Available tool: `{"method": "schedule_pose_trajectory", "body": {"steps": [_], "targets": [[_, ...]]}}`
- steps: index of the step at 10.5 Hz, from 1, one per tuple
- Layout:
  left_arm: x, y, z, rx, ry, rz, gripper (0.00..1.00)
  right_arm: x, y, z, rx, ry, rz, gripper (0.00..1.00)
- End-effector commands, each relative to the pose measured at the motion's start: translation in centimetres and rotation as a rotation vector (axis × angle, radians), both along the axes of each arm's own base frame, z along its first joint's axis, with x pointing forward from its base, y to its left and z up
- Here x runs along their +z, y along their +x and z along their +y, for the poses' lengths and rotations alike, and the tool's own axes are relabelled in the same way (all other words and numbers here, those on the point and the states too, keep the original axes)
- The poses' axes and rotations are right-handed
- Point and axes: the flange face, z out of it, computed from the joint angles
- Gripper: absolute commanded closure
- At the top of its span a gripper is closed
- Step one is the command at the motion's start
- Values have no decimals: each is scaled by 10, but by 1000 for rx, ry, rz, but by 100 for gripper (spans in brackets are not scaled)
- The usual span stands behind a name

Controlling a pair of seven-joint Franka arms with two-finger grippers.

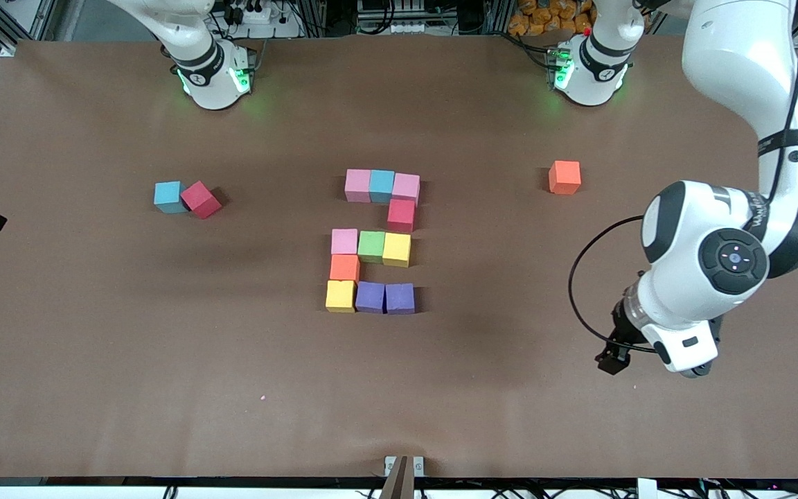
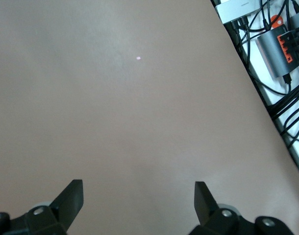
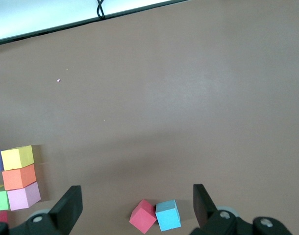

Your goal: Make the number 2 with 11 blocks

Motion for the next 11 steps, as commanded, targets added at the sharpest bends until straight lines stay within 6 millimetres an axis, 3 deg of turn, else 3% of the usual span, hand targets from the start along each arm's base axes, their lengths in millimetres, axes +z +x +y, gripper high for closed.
{"method": "schedule_pose_trajectory", "body": {"steps": [1, 3, 4, 5, 6, 9, 10, 11], "targets": [[31, -17, 26, -124, 54, 57, 0, 11, -6, 1, 1, 6, 3, 0], [58, -43, 41, -202, 61, 174, 0, 8, -8, 7, 19, 14, 29, 0], [60, -54, 51, -189, 32, 220, 0, 8, -8, 13, 29, 14, 29, 0], [61, -71, 47, -159, -7, 245, 0, 9, -7, 19, 40, 14, 28, 0], [65, -99, 46, -126, -2, 270, 0, 10, -6, 23, 46, 15, 24, 0], [77, -193, 48, -128, 8, 255, 0, 2, 0, 65, 122, -118, 52, 0], [89, -221, 51, -133, 8, 228, 0, 0, 1, 66, 124, -124, 57, 0], [100, -236, 54, -133, 1, 209, 0, -5, 1, 65, 124, -124, 68, 0]]}}
